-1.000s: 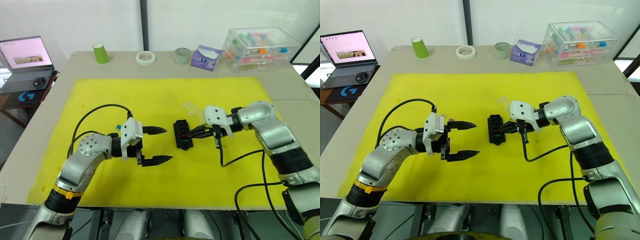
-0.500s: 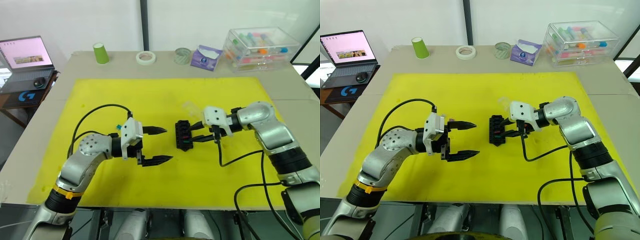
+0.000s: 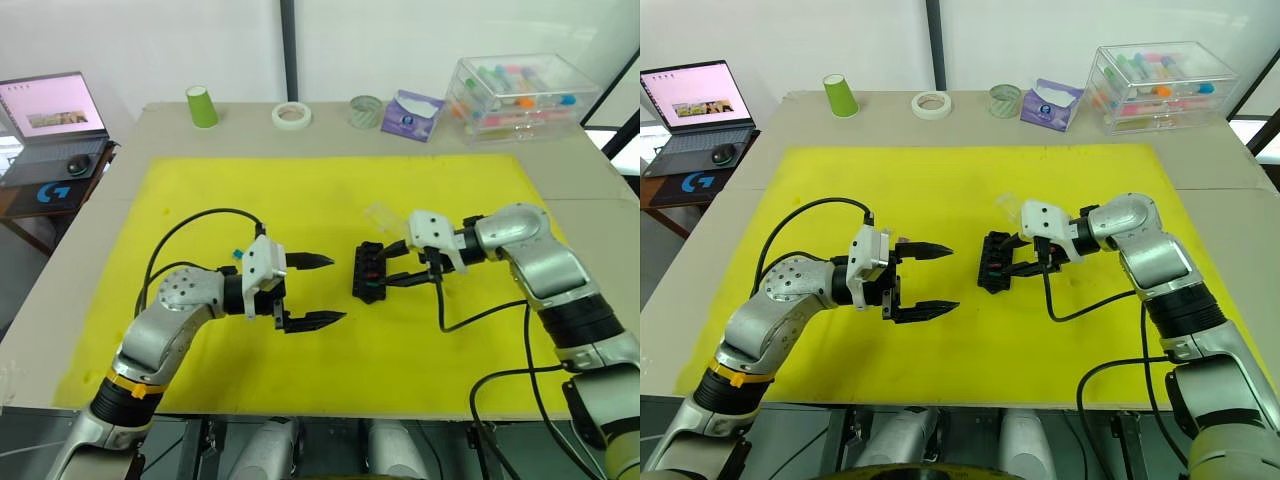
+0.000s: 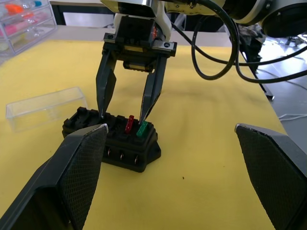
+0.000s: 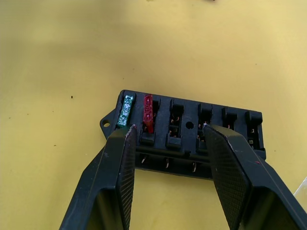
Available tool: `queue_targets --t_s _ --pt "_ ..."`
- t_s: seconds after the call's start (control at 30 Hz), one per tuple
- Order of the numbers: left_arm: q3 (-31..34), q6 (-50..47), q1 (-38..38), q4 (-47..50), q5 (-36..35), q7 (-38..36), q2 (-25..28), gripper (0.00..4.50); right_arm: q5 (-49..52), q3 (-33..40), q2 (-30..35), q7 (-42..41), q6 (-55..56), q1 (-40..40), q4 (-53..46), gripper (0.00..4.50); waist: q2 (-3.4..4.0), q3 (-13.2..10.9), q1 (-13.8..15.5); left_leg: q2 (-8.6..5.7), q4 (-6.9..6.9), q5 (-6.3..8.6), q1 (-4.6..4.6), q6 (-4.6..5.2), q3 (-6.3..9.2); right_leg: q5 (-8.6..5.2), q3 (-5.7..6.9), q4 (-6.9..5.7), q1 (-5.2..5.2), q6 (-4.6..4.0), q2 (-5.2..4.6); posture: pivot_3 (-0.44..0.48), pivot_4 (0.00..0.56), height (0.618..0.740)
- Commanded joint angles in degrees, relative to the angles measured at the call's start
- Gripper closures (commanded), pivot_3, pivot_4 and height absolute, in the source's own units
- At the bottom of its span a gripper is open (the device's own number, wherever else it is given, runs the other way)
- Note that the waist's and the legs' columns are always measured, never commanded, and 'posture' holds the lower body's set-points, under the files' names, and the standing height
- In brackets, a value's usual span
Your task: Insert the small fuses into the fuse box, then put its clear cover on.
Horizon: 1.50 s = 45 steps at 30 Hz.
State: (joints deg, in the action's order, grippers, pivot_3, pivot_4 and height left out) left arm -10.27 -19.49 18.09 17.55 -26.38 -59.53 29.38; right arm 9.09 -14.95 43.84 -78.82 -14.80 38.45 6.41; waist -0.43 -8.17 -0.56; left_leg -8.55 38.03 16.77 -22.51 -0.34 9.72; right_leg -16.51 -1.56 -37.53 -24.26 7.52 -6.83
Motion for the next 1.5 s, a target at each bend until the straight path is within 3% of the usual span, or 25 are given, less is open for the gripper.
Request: queue_targets --t_s 0.03,0.53,0.63,0.8,1.1,1.5 --pt "0.03 0.68 1.00 1.07 0.11 0.24 -0.32 0.00 1.32 2.24 0.58 -0.64 -0.11 1.65 -0.89 2.14 0.00 0.00 0.00 0.00 0.00 0.00 0.00 0.00 0.00 0.00 0.00 0.00 0.00 0.00 0.00 0.000 0.150 0.740" --pt "0.19 0.77 0.96 0.66 0.79 1.46 -1.37 0.00 4.58 6.39 2.92 0.72 -3.54 -1.28 -6.83 2.14 0.00 0.00 0.06 0.00 0.00 0.00 0.00 0.00 0.00 0.00 0.00 0.00 0.00 0.00 -0.01 0.000 0.150 0.740" --pt "-0.17 1.65 0.98 0.06 2.10 1.46 -1.17 0.00 7.64 8.94 2.15 3.61 -7.39 -4.39 -13.00 2.77 0.00 0.00 0.07 0.00 0.00 0.00 0.00 0.00 0.01 0.00 0.00 0.00 0.00 0.00 -0.01 0.000 0.150 0.740" --pt "-0.04 1.75 1.07 -0.14 2.18 1.42 -1.44 0.00 9.40 10.03 0.29 9.34 -10.46 -8.31 -19.90 4.49 0.00 0.00 0.08 0.00 0.00 0.00 0.00 0.00 0.01 0.00 0.00 -0.01 0.00 0.00 -0.01 0.000 0.150 0.740" --pt "-0.20 2.23 2.13 -1.33 2.39 0.70 -1.48 0.00 7.24 7.95 -2.22 15.51 -10.00 -12.82 -22.81 4.49 0.00 0.00 0.12 -0.01 0.03 0.00 0.00 0.00 0.01 0.00 0.00 -0.02 0.01 0.00 -0.01 0.000 0.150 0.740" --pt "-0.38 1.85 2.32 -1.41 2.44 0.55 -1.38 0.00 6.72 7.06 -3.81 19.14 -11.22 -14.66 -19.29 4.49 0.00 0.00 0.10 0.00 0.02 0.00 0.00 0.00 0.01 0.00 0.00 -0.03 0.01 0.00 0.00 0.000 0.150 0.740"
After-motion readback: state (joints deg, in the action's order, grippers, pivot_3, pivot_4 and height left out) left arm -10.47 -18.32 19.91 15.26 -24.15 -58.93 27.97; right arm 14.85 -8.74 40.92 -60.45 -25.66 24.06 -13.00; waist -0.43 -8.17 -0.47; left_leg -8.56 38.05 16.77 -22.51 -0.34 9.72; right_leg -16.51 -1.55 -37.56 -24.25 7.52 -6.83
